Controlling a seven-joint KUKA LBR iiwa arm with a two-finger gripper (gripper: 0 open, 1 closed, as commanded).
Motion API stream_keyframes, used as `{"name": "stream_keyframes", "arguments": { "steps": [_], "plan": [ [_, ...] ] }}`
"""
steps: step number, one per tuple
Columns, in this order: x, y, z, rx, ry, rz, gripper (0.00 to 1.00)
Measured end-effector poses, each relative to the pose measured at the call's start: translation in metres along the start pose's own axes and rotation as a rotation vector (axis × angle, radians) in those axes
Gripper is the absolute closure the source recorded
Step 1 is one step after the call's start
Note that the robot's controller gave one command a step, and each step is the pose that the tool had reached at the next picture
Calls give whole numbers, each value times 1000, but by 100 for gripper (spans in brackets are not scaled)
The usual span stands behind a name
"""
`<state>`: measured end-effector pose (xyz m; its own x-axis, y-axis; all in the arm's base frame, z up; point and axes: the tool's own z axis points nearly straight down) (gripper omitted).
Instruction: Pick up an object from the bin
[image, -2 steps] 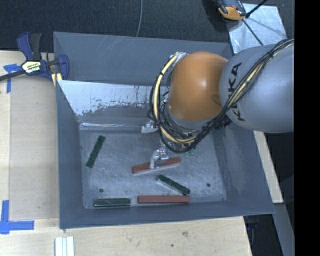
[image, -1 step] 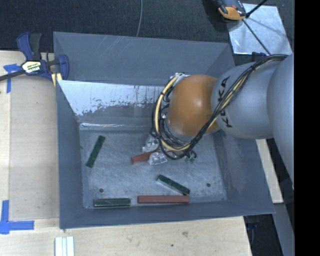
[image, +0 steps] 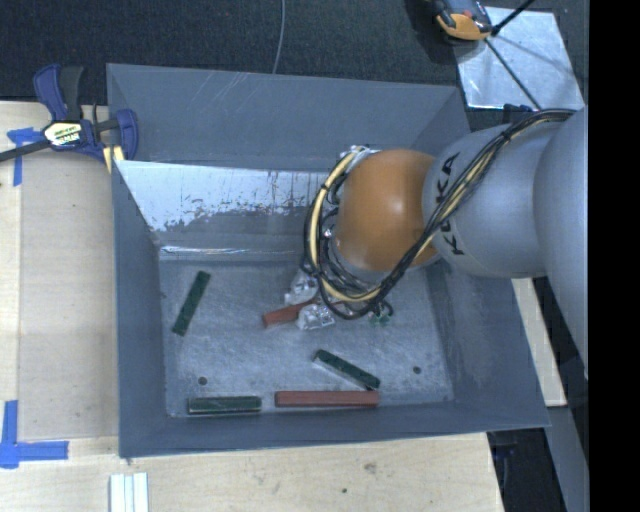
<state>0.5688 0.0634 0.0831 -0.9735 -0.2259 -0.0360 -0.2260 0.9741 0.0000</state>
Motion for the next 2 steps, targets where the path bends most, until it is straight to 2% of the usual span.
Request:
{"name": "stream_keyframes", "arguments": {
  "steps": [1, 2],
  "plan": [
    [-10, 1, -27, 0, 35, -3, 100],
    [-8, 2, -159, 0, 33, 9, 100]
  ]
}}
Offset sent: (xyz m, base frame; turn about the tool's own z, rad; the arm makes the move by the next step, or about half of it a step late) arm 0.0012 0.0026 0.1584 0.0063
